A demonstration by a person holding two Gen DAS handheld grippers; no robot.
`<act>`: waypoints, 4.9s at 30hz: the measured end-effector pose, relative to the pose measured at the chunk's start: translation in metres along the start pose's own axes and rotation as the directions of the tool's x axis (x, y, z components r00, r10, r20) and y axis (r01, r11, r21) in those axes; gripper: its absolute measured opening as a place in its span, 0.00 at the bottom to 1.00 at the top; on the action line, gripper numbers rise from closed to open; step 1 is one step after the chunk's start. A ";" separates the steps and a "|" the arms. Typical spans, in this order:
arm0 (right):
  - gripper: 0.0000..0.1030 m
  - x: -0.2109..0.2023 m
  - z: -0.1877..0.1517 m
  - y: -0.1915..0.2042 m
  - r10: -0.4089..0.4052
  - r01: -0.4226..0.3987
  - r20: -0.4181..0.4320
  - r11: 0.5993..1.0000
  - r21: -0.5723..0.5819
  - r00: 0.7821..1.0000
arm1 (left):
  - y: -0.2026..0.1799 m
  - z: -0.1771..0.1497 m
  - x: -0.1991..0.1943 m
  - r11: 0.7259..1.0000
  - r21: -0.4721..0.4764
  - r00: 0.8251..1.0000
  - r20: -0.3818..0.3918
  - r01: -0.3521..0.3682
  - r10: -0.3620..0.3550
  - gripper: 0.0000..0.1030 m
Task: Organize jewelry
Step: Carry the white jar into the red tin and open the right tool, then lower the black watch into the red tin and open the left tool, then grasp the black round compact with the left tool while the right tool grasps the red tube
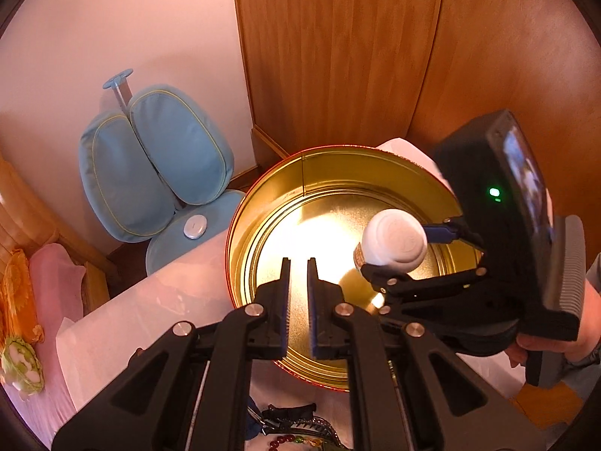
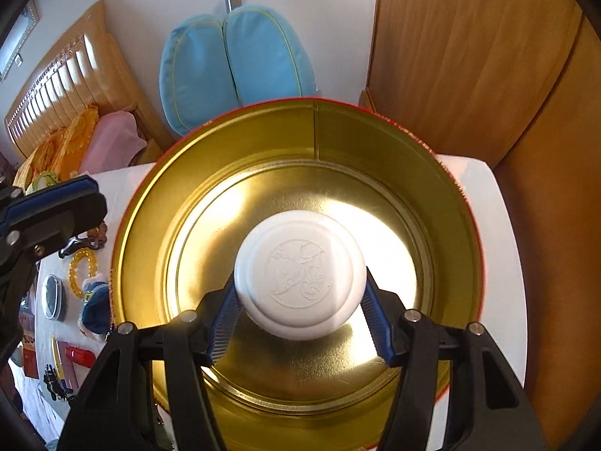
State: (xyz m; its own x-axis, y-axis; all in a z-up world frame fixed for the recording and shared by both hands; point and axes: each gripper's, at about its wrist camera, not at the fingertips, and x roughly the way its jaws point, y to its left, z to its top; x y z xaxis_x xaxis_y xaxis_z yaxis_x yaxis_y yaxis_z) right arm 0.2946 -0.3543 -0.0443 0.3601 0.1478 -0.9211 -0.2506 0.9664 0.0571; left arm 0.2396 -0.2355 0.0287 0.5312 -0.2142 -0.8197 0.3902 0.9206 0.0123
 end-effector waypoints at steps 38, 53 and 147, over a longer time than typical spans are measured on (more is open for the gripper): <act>0.94 -0.122 -0.150 0.022 0.013 -0.008 0.175 0.999 -0.032 0.984 | 0.000 -0.174 -0.005 0.999 0.026 0.982 -0.185 -0.025 0.029 0.74; 0.94 -0.137 -0.171 -0.003 0.005 -0.011 0.177 0.999 0.033 0.984 | -0.011 -0.172 -0.002 0.996 0.074 0.978 -0.205 0.058 -0.042 0.12; 0.94 -0.105 -0.157 0.186 0.105 -0.093 0.077 0.984 -0.152 0.991 | 0.175 -0.272 -0.068 0.915 -0.341 0.964 -0.223 -0.217 0.145 0.74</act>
State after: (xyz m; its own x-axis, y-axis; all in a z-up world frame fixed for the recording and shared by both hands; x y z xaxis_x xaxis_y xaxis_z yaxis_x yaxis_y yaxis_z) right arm 0.0688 -0.2230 0.0027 0.3995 0.2644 -0.8778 -0.4165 0.9053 0.0832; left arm 0.0671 0.0294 -0.0687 0.4011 0.0000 -0.9160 -0.0149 0.9999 -0.0065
